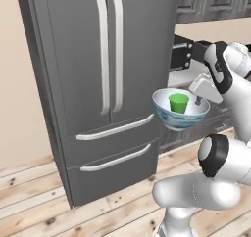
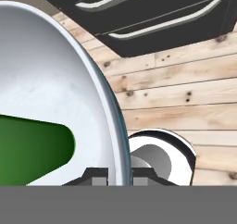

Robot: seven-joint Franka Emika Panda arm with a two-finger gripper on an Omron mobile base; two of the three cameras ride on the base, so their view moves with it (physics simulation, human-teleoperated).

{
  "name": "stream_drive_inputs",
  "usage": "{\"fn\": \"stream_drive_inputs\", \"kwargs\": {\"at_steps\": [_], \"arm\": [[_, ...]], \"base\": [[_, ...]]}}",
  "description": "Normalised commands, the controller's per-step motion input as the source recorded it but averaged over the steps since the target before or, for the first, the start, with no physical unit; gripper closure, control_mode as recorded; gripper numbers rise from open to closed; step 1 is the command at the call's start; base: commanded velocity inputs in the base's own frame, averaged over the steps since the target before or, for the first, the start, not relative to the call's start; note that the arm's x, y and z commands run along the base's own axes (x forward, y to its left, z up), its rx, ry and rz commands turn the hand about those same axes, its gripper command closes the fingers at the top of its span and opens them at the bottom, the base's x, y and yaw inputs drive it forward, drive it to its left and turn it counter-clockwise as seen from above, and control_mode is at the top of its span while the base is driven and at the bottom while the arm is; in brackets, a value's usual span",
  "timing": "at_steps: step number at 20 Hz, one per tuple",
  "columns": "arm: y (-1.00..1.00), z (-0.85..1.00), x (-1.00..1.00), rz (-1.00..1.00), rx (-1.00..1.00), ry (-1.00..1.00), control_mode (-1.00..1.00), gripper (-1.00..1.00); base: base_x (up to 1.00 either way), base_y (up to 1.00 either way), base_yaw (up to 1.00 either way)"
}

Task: Place the cup inside the bowl on the dining table and move the bowl to any counter.

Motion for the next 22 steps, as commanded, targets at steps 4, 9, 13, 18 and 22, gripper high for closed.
{"fn": "stream_drive_inputs", "kwargs": {"at_steps": [4, 9, 13, 18, 22], "arm": [[0.0, 0.0, 0.0, 0.0, 0.0, 0.0, 1.0, 1.0], [0.0, 0.0, 0.0, 0.0, 0.0, 0.0, 1.0, 1.0], [0.0, 0.0, 0.0, 0.0, 0.0, 0.0, 1.0, 1.0], [0.0, 0.0, 0.0, 0.0, 0.0, 0.0, 1.0, 1.0], [0.0, 0.0, 0.0, 0.0, 0.0, 0.0, 1.0, 1.0]], "base": [[0.48, -0.41, 0.11], [0.5, -0.53, 0.08], [0.5, -0.72, 0.05], [0.52, -0.82, 0.05], [0.53, -0.81, 0.06]]}}
